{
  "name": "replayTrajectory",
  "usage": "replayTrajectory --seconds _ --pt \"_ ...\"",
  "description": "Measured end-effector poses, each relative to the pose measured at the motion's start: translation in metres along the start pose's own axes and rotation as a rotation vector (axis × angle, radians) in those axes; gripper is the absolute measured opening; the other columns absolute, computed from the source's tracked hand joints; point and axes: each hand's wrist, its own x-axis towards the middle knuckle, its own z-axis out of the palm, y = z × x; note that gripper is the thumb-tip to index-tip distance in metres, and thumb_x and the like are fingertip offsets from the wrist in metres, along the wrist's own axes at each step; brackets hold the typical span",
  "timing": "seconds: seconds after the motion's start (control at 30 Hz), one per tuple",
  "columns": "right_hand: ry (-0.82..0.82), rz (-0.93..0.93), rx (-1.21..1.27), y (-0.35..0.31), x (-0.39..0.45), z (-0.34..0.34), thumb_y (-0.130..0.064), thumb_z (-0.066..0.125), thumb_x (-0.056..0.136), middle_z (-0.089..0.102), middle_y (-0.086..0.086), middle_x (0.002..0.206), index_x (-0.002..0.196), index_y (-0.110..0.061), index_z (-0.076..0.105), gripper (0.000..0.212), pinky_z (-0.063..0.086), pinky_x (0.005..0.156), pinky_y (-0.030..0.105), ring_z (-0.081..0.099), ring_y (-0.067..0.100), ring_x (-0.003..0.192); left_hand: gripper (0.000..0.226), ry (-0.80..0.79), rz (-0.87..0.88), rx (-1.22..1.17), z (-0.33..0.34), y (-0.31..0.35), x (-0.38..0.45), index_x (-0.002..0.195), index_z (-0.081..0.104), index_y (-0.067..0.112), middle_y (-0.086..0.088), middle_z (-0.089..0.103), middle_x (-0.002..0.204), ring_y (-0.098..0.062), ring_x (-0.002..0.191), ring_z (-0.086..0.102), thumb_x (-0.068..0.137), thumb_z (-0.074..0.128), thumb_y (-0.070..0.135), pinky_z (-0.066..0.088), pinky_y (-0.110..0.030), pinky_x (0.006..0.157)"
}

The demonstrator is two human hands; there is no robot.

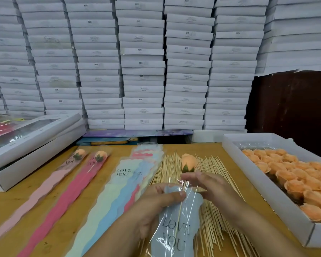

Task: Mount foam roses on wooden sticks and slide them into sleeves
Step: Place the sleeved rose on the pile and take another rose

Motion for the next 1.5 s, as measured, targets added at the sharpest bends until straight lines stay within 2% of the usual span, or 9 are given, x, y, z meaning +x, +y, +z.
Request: replayTrajectory --seconds 0.17,0.33,0.43,0.6,0.77,1.1,1.27,1.37,1.5 --pt "0.074 -0.064 0.041 -0.001 -0.006 -0.013 -0.063 0.057 0.084 0.077 0.0 0.103 0.091 -0.023 0.079 0.046 0.057 0.082 0.027 0.072 0.016 0.099 0.007 0.002 0.015 0.008 0.001 0.0 -0.001 0.079 0.079 0.013 -0.021 0.075 0.096 -0.029 0.08 0.073 0.077 0.082 0.008 0.058 -0.033 0.07" --pt "0.405 -0.113 0.061 -0.014 0.01 -0.031 -0.029 0.061 0.093 0.076 0.001 0.098 0.093 -0.013 0.071 0.019 0.056 0.083 0.038 0.072 0.019 0.097 0.008 -0.004 -0.021 0.012 -0.001 -0.002 0.0 0.081 0.08 0.014 -0.019 0.076 0.094 -0.028 0.081 0.074 0.077 0.084 0.009 0.059 -0.034 0.072" --pt "0.299 -0.113 -0.017 -0.02 0.017 -0.022 -0.029 0.065 0.092 0.07 -0.011 0.111 0.115 -0.029 0.067 0.023 0.057 0.083 0.03 0.067 0.006 0.103 0.014 -0.032 -0.033 0.023 -0.001 -0.004 0.002 0.089 0.078 0.007 -0.021 0.075 0.097 -0.029 0.082 0.074 0.077 0.084 0.011 0.058 -0.035 0.075" --pt "0.126 -0.088 -0.147 -0.019 0.016 -0.002 -0.013 0.068 0.09 0.076 -0.014 0.097 0.102 -0.029 0.072 0.02 0.058 0.078 0.02 0.072 0.005 0.092 0.041 -0.007 -0.05 0.034 -0.003 -0.003 0.002 0.105 0.071 -0.006 -0.024 0.073 0.099 -0.031 0.082 0.072 0.074 0.086 0.014 0.058 -0.037 0.077" --pt "0.164 -0.104 -0.177 -0.018 0.013 0.001 -0.009 0.072 0.087 0.076 -0.013 0.096 0.101 -0.025 0.076 0.021 0.058 0.082 0.025 0.071 0.004 0.091 0.014 0.024 -0.067 0.04 -0.004 -0.005 0.002 0.09 0.078 0.006 -0.022 0.075 0.096 -0.029 0.079 0.074 0.078 0.083 0.01 0.058 -0.033 0.072" --pt "0.143 -0.106 -0.181 -0.013 0.012 0.004 -0.007 0.073 0.086 0.077 -0.011 0.089 0.091 -0.026 0.076 0.02 0.056 0.074 0.02 0.072 0.006 0.085 0.052 0.074 -0.08 -0.036 0.003 -0.002 0.0 0.109 0.055 0.005 -0.028 0.055 0.105 -0.031 0.087 0.054 0.071 0.086 0.022 0.044 -0.037 0.077" --pt "0.088 -0.028 -0.131 -0.015 0.009 0.007 -0.015 0.062 0.095 0.077 -0.007 0.087 0.082 -0.025 0.08 0.024 0.052 0.067 0.012 0.071 0.005 0.081 0.035 0.109 -0.088 -0.035 0.001 0.0 0.0 0.098 0.078 0.002 -0.02 0.074 0.095 -0.028 0.079 0.069 0.074 0.082 0.026 0.054 -0.036 0.083" --pt "0.026 0.034 -0.116 -0.018 0.007 0.009 -0.021 0.056 0.098 0.077 -0.001 0.087 0.081 -0.023 0.081 0.03 0.054 0.071 0.015 0.071 0.009 0.082 0.067 0.162 -0.097 -0.077 -0.002 -0.002 0.002 0.125 0.059 -0.012 -0.03 0.069 0.11 -0.034 0.09 0.066 0.074 0.086 0.022 0.05 -0.049 0.096" --pt "0.03 0.061 -0.142 -0.02 0.006 0.009 -0.025 0.056 0.098 0.076 -0.01 0.093 0.086 -0.027 0.08 0.027 0.052 0.088 0.025 0.07 0.003 0.089 0.059 0.188 -0.077 -0.112 -0.002 -0.001 0.003 0.118 0.066 -0.008 -0.031 0.07 0.109 -0.036 0.091 0.067 0.07 0.085 0.021 0.051 -0.05 0.096"
